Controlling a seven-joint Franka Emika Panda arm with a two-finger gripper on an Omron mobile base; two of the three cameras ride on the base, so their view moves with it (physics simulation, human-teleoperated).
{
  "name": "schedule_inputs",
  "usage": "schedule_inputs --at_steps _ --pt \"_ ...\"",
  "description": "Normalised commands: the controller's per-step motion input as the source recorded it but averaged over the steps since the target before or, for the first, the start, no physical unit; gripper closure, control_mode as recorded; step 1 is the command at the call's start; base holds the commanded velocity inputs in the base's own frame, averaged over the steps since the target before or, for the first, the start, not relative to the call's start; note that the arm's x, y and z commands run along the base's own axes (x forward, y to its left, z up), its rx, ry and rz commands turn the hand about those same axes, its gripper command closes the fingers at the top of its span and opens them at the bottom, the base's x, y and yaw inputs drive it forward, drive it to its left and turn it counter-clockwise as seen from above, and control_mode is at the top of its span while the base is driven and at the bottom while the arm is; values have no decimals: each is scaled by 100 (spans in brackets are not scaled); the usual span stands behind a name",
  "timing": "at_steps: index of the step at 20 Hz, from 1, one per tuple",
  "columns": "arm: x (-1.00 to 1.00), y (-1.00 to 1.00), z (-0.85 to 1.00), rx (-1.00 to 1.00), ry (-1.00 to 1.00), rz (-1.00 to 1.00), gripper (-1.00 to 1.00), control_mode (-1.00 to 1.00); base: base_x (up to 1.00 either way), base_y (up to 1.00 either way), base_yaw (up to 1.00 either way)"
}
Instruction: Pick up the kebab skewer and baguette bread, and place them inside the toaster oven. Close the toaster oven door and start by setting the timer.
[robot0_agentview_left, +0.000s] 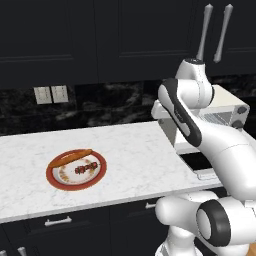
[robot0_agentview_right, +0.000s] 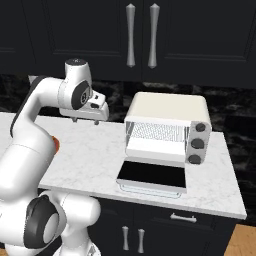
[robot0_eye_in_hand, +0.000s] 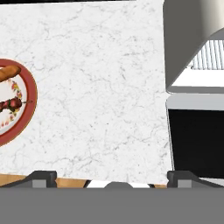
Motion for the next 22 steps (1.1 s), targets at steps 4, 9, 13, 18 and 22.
schedule_inputs --at_steps 4,9,13,18,22 --pt "0 0 -3 -2 0 0 -100 -100 0 0 0" --pt "-22 -66 -28 1 -8 10 -100 -100 0 0 0" --pt "-23 -100 -28 9 -43 34 -100 -100 0 0 0" --pt "-10 -94 -41 8 -61 30 -100 -100 0 0 0" --pt "1 -82 -49 5 -64 16 -100 -100 0 0 0"
